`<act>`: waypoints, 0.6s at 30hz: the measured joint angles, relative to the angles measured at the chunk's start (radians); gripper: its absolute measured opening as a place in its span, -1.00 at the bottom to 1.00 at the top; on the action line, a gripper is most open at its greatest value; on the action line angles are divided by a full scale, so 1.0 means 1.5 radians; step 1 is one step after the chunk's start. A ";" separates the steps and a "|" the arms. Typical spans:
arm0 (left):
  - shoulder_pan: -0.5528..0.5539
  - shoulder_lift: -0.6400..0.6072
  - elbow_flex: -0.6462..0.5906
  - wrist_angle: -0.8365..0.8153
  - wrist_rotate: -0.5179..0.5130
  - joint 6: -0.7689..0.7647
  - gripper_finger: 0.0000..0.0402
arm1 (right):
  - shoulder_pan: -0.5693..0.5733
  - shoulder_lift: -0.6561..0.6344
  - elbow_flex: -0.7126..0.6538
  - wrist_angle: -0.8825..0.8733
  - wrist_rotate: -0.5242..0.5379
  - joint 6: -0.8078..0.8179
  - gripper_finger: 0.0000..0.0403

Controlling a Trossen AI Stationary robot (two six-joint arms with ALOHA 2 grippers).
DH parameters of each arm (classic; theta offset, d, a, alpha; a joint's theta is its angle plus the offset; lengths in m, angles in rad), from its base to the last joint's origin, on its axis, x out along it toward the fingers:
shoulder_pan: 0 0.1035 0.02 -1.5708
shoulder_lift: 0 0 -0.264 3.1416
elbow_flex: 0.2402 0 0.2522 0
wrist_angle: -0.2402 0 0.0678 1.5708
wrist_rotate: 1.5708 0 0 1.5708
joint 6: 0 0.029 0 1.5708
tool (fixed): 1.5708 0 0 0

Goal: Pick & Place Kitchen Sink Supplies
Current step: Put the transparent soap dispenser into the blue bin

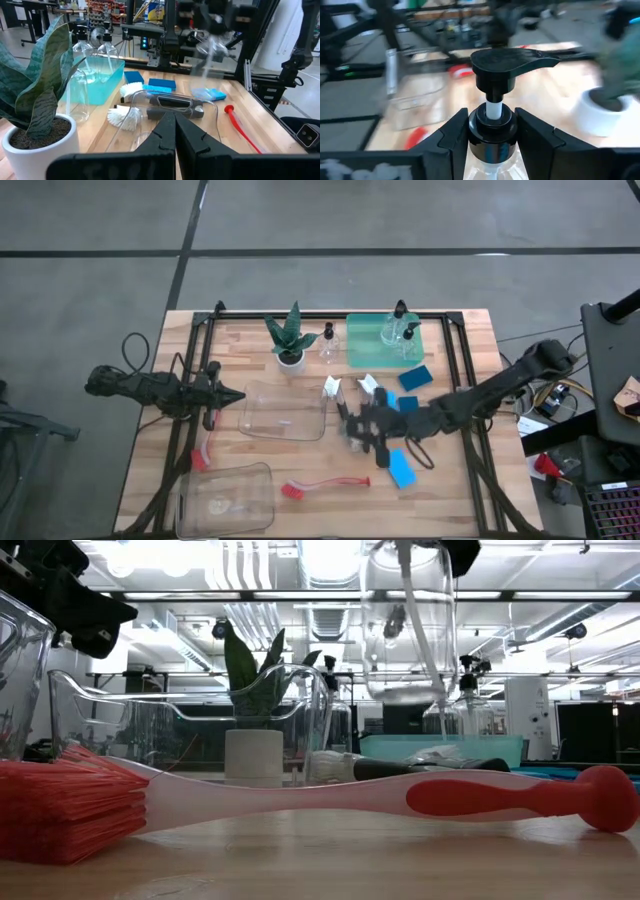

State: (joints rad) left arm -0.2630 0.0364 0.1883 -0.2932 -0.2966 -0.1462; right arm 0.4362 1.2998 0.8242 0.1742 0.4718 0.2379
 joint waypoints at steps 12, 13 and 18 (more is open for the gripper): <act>0.000 0.000 0.000 0.000 0.000 0.000 -1.00 | -0.067 -0.086 -0.007 -0.030 0.214 -0.023 -0.31; 0.000 0.000 0.000 -0.001 0.000 0.000 -1.00 | -0.080 -0.087 -0.007 -0.029 0.223 -0.013 -0.31; 0.000 0.000 0.000 -0.001 0.000 0.000 -1.00 | -0.153 -0.079 -0.007 -0.020 0.228 0.014 -0.32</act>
State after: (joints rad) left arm -0.2634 0.0364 0.1880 -0.2939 -0.2966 -0.1461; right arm 0.2071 1.1806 0.8130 0.1444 0.8145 0.2584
